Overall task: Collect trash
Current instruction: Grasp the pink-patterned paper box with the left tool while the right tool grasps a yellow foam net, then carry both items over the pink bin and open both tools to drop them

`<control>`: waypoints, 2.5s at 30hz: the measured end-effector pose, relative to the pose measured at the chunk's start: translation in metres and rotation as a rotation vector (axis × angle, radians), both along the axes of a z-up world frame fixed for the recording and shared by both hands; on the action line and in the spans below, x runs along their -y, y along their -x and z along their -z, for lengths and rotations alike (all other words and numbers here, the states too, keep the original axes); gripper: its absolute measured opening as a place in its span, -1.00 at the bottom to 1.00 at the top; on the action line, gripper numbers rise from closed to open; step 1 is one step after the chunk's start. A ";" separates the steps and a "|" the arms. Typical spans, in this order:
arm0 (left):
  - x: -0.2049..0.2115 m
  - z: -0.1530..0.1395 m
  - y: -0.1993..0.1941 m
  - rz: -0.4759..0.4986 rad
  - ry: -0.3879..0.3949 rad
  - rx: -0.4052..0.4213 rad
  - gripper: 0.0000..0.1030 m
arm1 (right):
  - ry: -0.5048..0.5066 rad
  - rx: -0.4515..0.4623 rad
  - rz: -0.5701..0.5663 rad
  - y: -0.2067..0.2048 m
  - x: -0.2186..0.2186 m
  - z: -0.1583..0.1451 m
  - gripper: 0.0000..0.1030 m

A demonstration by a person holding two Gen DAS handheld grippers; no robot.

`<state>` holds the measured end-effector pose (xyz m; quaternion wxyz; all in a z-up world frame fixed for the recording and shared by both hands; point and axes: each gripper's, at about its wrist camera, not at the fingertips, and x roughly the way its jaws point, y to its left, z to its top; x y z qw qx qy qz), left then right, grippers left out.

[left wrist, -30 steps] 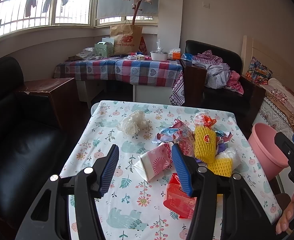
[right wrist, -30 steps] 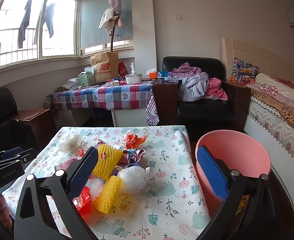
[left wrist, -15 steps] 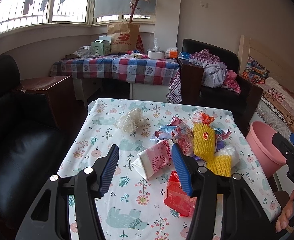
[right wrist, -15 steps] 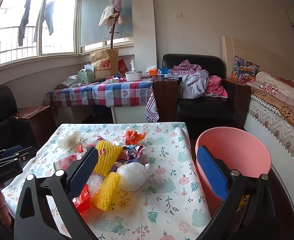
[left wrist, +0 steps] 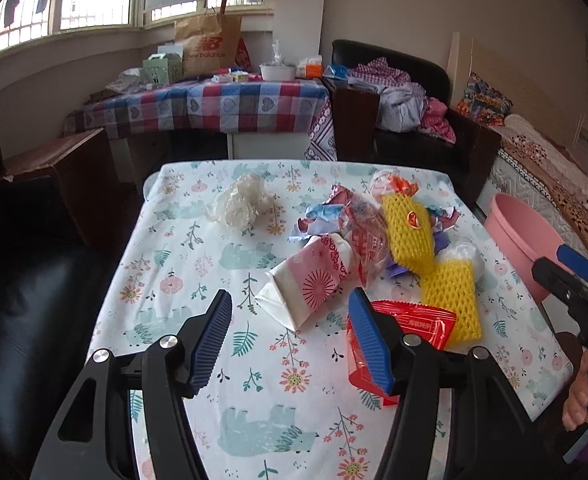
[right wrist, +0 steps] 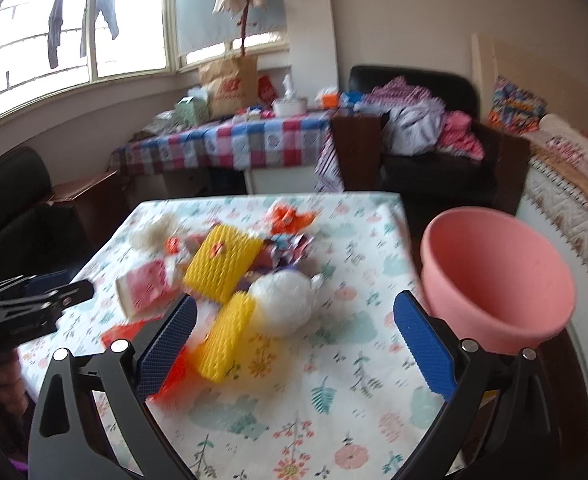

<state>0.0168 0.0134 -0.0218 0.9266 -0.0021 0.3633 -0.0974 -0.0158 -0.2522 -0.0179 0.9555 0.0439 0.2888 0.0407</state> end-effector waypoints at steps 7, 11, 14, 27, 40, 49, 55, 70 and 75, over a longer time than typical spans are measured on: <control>-0.009 0.025 -0.040 -0.006 0.039 -0.079 0.13 | -0.069 -0.110 -0.075 -0.008 -0.003 0.020 0.44; -0.011 0.036 -0.054 0.016 0.070 -0.109 -0.25 | -0.119 -0.165 -0.098 -0.013 -0.004 0.030 0.36; -0.011 0.043 -0.060 0.045 0.118 -0.146 -0.74 | -0.127 -0.185 -0.104 -0.013 -0.005 0.034 0.35; -0.022 0.018 -0.030 0.036 0.147 -0.046 -0.95 | -0.170 -0.296 -0.187 -0.026 -0.022 0.048 -0.29; -0.021 -0.023 -0.003 0.029 0.172 0.064 -0.95 | -0.184 -0.167 -0.203 -0.007 -0.013 0.018 -0.84; 0.029 -0.054 0.003 0.139 0.205 0.132 -0.95 | -0.178 -0.043 -0.086 0.005 0.034 -0.009 -0.84; 0.089 -0.063 -0.003 0.242 0.203 0.131 -0.95 | -0.171 -0.015 0.078 0.012 0.088 -0.013 -0.84; 0.262 -0.044 -0.026 0.502 0.141 0.030 -0.95 | -0.153 -0.039 0.347 0.010 0.185 0.015 -0.84; 0.310 -0.034 -0.032 0.561 0.108 0.033 -0.94 | -0.152 -0.047 0.372 0.007 0.196 0.021 -0.83</control>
